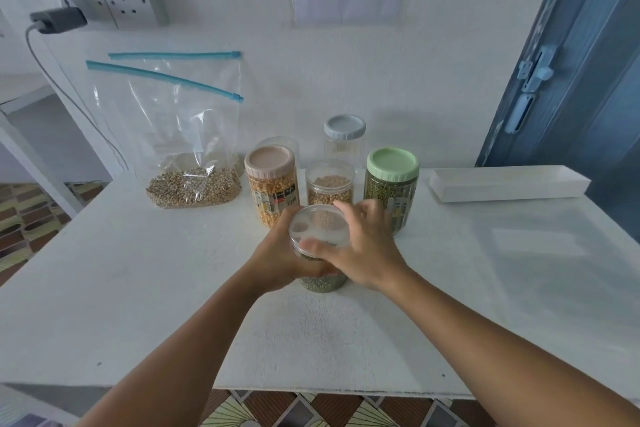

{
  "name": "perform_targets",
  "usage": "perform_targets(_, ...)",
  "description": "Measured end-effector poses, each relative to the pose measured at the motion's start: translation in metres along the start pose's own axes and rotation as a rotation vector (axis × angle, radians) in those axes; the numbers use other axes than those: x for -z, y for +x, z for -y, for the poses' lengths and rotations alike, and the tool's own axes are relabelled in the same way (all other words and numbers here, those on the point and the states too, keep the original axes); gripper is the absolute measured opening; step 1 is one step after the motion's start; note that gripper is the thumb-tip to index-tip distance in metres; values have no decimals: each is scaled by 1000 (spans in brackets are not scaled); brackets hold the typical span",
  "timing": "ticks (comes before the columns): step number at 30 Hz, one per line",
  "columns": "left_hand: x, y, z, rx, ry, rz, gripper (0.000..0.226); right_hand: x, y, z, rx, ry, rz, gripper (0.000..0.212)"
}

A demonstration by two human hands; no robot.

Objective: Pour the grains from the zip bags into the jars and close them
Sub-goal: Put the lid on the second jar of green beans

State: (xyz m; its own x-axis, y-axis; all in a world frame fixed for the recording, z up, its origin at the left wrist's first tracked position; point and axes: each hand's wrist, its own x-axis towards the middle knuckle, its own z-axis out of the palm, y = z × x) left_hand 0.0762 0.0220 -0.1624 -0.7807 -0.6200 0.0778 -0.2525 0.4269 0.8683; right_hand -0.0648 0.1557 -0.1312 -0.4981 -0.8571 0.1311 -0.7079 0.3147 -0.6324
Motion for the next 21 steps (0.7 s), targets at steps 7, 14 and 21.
perform_targets(7, -20, 10, -13, 40, 2, 29, 119, 42, 23, -35, 147, -274, -641, 69)
perform_targets(14, -31, 16, -22, 22, -7, 30, 114, 65, 44, -57, 15, -309, -302, 63)
perform_targets(21, -45, 25, -34, 24, -9, 47, 108, 72, 59, -69, 30, -273, -286, 58)
